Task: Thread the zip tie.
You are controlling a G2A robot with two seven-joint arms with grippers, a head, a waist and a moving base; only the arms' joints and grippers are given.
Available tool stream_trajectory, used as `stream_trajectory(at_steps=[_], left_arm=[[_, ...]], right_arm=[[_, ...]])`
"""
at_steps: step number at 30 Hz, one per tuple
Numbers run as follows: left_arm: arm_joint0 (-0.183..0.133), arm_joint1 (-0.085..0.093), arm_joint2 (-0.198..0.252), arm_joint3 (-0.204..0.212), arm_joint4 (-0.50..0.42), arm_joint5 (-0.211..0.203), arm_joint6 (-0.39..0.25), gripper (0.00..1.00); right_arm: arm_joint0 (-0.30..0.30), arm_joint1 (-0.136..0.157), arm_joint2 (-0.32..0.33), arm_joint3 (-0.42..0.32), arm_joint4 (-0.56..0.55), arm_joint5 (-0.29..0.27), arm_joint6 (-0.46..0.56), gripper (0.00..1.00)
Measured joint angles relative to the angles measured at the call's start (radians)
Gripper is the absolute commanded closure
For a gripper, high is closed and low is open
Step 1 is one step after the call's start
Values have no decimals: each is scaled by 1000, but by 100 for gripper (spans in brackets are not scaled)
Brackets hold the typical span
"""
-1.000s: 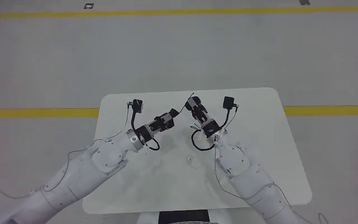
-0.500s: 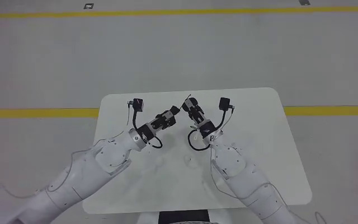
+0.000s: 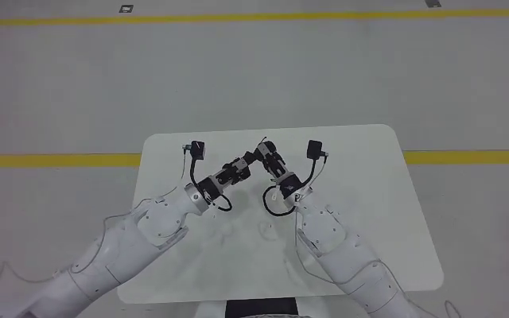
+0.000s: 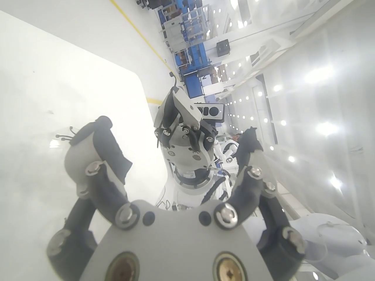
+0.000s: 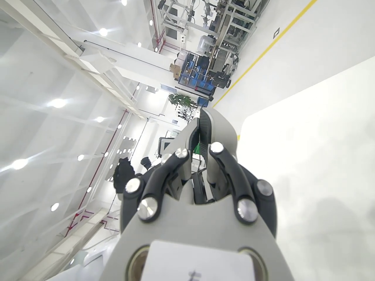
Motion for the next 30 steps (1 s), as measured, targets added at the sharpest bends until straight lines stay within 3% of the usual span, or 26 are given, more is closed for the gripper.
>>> stream_trajectory(at_steps=[5, 6, 7, 10, 17, 21, 30], left_arm=[[12, -9, -16, -3, 11, 10, 6, 1], [14, -11, -19, -3, 12, 13, 9, 29], [16, -12, -21, -2, 14, 16, 11, 50], [22, -17, -30, 0, 14, 22, 9, 66], [37, -27, -52, 3, 8, 54, -4, 69], [44, -33, -61, 2, 7, 55, -17, 74], [58, -46, -84, 3, 16, 55, -37, 72]], right_arm=[[-10, -4, 5, -6, -10, 10, 10, 100], [-12, -4, 7, -6, -11, 13, 8, 100], [-13, -5, 8, -7, -13, 15, 7, 100], [-18, -7, 14, -9, -21, 24, 0, 100], [-25, -14, 24, -17, -29, 35, -3, 100], [-28, -18, 24, -18, -34, 39, -3, 100], [-29, -25, 26, -13, -83, 56, -12, 100]])
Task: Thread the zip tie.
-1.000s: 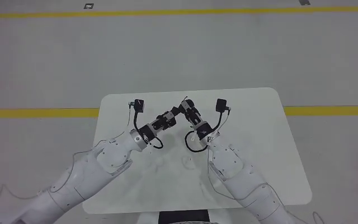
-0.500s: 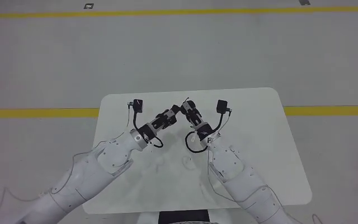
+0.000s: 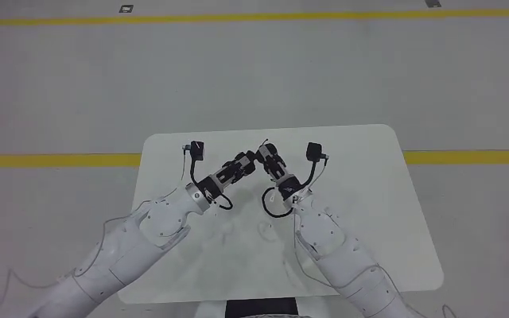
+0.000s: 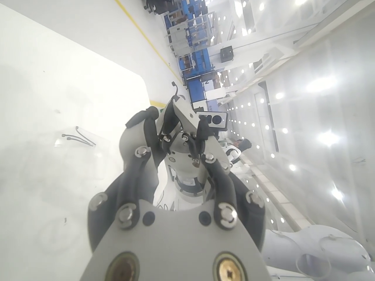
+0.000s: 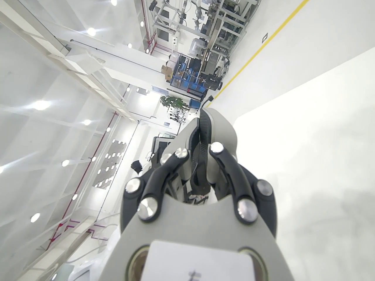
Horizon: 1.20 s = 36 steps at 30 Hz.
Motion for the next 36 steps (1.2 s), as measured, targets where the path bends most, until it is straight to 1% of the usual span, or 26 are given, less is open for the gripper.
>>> stream_trajectory(at_steps=[5, 11, 19, 22, 25, 34, 35, 36], left_arm=[[10, -6, -14, 0, 8, 1, -4, 74], [20, -14, -29, 0, 17, 4, -12, 76], [30, -25, -45, 2, 28, 9, -24, 82], [33, -29, -51, 2, 32, 9, -29, 86], [36, -33, -56, 2, 35, 7, -35, 100], [50, -43, -77, 4, 42, 4, -46, 100], [52, -44, -80, 4, 44, 4, -48, 100], [53, -45, -82, 4, 45, 4, -50, 100]], right_arm=[[-5, -3, 7, -6, -19, 9, 4, 100], [-10, -7, 12, -4, -11, -2, 14, 100], [-15, -13, 17, -10, -13, -5, 23, 100], [-16, -15, 18, -11, -11, -7, 26, 100], [-17, -17, 19, -11, -14, -7, 28, 100], [-21, -23, 27, -15, -15, -15, 35, 100], [-22, -23, 28, -15, -13, -17, 37, 56], [-23, -24, 29, -15, -11, -18, 39, 0]])
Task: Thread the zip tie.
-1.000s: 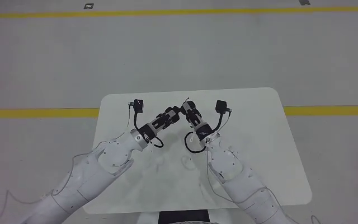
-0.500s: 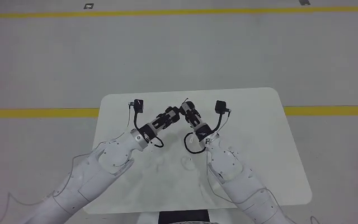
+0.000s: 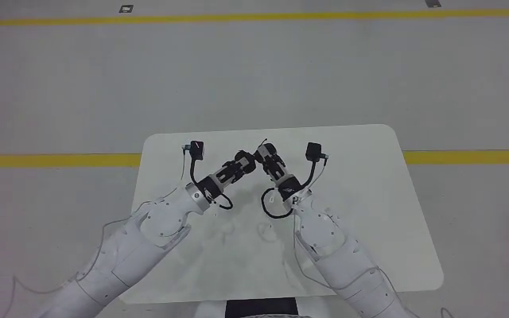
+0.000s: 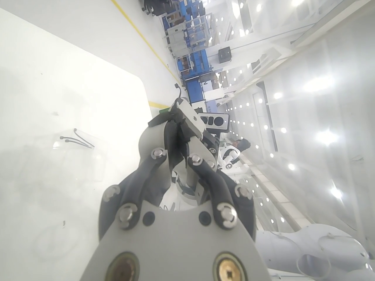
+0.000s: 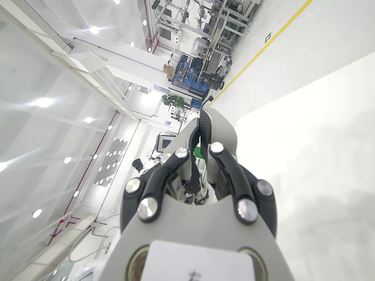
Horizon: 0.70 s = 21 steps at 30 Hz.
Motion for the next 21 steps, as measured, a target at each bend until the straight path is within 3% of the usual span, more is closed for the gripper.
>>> stream_trajectory(at_steps=[6, 10, 17, 21], left_arm=[[12, -1, -25, -7, 10, 0, -22, 100], [24, 4, -51, -10, 23, -6, -65, 100], [55, 19, -127, -13, -78, -20, -213, 100], [69, 28, -165, -6, -159, -17, -326, 100]], right_arm=[[-8, 1, 25, -4, 13, -13, 16, 0], [-18, 5, 56, 2, 69, -66, 69, 0], [-4, 24, 147, 46, 218, -165, 297, 0], [17, 33, 174, 86, 285, -175, 438, 0]])
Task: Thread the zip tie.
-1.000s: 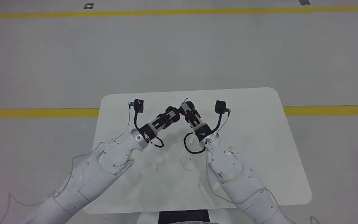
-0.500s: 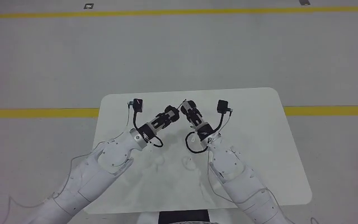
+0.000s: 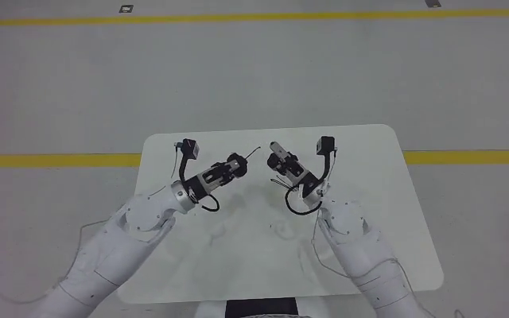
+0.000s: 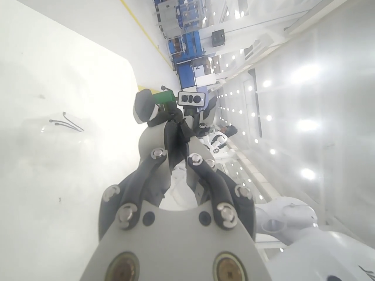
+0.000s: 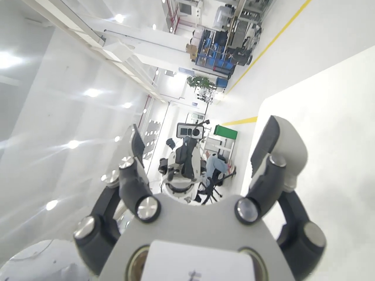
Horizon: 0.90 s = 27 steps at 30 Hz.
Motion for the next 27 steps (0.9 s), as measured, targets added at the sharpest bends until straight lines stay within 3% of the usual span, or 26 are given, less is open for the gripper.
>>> stream_trajectory(at_steps=[3, 10, 12, 14, 17, 21, 27], left_arm=[[-3, 8, -19, 12, -19, 22, -123, 100], [-3, 8, -18, 12, -17, 21, -112, 100], [-2, 4, -10, 5, -39, 24, -122, 100], [-13, 1, -9, 26, -79, 28, -152, 100], [-24, -2, -12, 61, -152, 19, -234, 100], [-27, 0, -32, 105, -249, 13, -360, 100], [-34, 3, -49, 155, -323, 26, -510, 100]], right_arm=[[4, 1, 4, 8, 1, 6, 19, 0], [3, 1, 3, 7, 0, 6, 16, 0], [3, 1, 4, 9, 0, 8, 15, 0], [0, 2, 7, 18, 4, 11, 38, 0], [14, 4, 18, 75, 149, -33, 184, 0], [49, 2, 21, 168, 389, -31, 350, 0], [127, -12, -23, 288, 570, -10, 514, 0]])
